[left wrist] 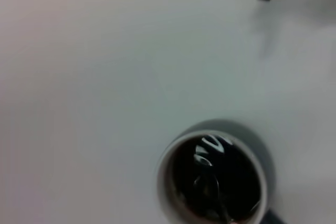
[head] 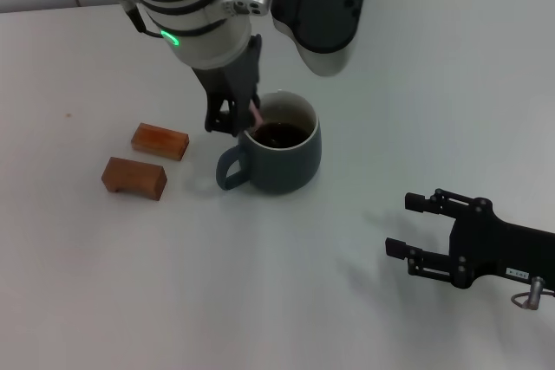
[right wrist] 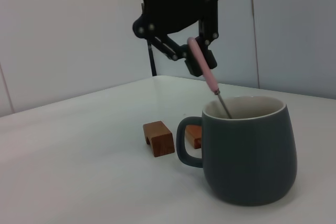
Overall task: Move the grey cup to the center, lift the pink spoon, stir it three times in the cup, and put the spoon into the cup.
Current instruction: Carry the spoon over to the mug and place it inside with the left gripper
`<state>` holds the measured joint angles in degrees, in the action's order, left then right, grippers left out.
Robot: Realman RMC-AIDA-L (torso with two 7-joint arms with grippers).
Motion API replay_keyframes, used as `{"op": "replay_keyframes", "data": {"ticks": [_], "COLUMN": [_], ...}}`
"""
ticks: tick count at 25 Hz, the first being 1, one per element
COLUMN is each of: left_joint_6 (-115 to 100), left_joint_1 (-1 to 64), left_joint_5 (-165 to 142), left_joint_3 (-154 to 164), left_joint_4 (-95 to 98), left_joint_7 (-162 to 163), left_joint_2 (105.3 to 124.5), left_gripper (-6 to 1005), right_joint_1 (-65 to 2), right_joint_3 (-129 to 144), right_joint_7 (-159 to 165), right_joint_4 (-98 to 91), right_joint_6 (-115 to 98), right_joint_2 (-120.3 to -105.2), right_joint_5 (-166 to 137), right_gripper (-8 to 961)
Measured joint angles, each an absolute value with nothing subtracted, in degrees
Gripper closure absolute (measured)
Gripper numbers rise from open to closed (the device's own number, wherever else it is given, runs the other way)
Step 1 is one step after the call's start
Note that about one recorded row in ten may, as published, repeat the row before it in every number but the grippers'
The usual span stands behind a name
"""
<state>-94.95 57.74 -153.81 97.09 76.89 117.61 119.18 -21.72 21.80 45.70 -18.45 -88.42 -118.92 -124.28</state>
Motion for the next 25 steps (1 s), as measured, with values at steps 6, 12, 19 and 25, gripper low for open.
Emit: {"op": "replay_keyframes", "data": {"ticks": [6,12,19,25], "left_joint_6": [-94.33,-92.97,-91.89,-91.36], "left_joint_1": [57.09,56.71,56.21,54.27], "left_joint_5": [-151.85,-151.82,-151.83,-150.32], "left_joint_3": [97.41,97.55,97.56,97.07], "left_joint_4": [77.01,76.41,76.52,78.18], "left_joint_7": [118.48,119.08,122.24,122.21], "left_joint_2": [119.18,119.18,119.18,119.18], "left_gripper": [866,866,823,694], "right_joint_1": [-21.82,-21.7,-21.63,-21.49], "right_joint_3": [21.8,21.79,21.79,21.79], "right_joint_7": [45.7,45.71,45.7,45.7], "right_joint_4": [-18.45,-18.46,-18.46,-18.46], "right_joint_6": [-88.42,-88.42,-88.5,-88.5], "right_joint_2": [-118.92,-118.92,-119.0,-119.01], "right_joint_5": [-124.28,-124.28,-124.28,-124.32], "right_gripper": [201,201,201,201]}}
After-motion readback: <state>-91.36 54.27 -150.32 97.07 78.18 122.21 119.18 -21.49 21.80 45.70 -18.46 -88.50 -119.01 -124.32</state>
